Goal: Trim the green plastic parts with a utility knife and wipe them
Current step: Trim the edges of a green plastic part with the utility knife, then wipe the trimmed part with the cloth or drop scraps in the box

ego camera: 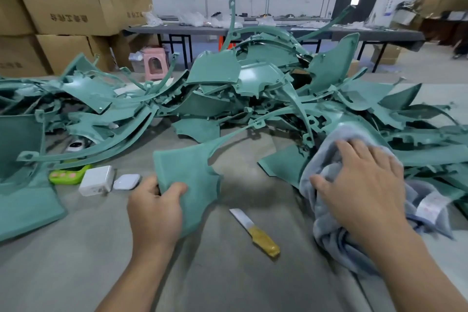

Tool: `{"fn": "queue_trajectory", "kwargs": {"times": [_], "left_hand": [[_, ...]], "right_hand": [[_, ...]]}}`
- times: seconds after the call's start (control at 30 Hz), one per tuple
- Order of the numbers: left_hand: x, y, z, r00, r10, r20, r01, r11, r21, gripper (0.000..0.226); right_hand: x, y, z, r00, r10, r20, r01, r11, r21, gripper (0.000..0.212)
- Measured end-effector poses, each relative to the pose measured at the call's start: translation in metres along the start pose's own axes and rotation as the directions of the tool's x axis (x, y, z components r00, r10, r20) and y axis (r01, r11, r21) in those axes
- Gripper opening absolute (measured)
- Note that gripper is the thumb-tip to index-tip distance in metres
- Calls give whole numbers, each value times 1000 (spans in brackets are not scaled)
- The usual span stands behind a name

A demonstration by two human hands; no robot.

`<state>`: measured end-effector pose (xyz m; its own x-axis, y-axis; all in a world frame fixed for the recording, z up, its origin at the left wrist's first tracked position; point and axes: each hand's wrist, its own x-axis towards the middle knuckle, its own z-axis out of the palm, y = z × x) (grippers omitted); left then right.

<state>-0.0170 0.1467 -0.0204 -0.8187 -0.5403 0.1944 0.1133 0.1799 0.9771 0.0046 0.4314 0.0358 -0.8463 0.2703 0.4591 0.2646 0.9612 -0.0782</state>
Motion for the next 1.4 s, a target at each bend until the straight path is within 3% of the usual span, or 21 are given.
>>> {"fn": "queue_trajectory", "kwargs": {"times": [0.07,0.13,0.23,0.3,0.33,0.4,0.5,0.6,0.73,0.83,0.9,0.93,1.0,1.07,1.13,1.23,1.3,1.4], "left_hand": [[-2,3,5,999,-13,46,14,1000,-24,21],[-3,7,8,994,-43,99,48,998,-51,17],[-3,12,11,975,-117,187,145,979,-146,19],[-3,16,11,950,-159,267,219,953,-211,23],[-3,17,11,938,-175,300,250,941,-230,29],[-1,18,11,905,-209,371,327,899,-293,42],[0,15,9,866,-209,453,375,871,-316,24],[1,13,6,836,-227,499,436,828,-353,37],[-1,17,6,784,-224,579,519,748,-414,44],[-2,15,9,778,-197,596,488,787,-378,44],[-3,16,7,783,-161,601,429,839,-334,36],[-3,17,5,780,-145,609,403,861,-311,36],[-3,20,4,759,-91,645,343,898,-277,45],[-6,22,5,734,-10,679,240,939,-246,66],[-9,25,7,726,60,685,141,962,-234,79],[-14,27,8,725,113,680,72,969,-238,79],[-17,28,9,722,127,680,42,973,-225,75],[-21,32,9,701,158,695,-5,976,-217,77]], "right_hand": [[0,3,2,986,29,166,6,978,-207,37],[3,-2,1,982,-52,180,82,982,-168,19],[2,-14,-4,980,-191,-63,201,945,257,16],[-6,-31,-15,906,-249,-344,394,792,467,17],[-13,-44,-19,871,-258,-418,467,698,543,20],[-22,-76,-24,855,-279,-438,516,545,660,24],[-24,-122,-14,903,-393,-173,345,423,838,34],[-23,-148,10,830,-546,114,174,448,877,41],[-21,-153,33,849,-522,-84,393,516,761,28],[-12,-155,39,880,-452,-147,424,605,674,15],[-1,-156,32,909,-411,-68,323,593,738,13],[7,-156,30,917,-398,-27,290,617,732,27],[27,-149,32,912,-409,23,331,769,546,36],[49,-140,25,899,-426,104,365,857,363,22],[66,-133,14,842,-483,240,395,855,336,14],[80,-123,-3,689,-594,417,532,804,266,32],[82,-114,-10,607,-637,475,576,765,289,31],[79,-99,-8,589,-651,480,510,759,404,22]]}}
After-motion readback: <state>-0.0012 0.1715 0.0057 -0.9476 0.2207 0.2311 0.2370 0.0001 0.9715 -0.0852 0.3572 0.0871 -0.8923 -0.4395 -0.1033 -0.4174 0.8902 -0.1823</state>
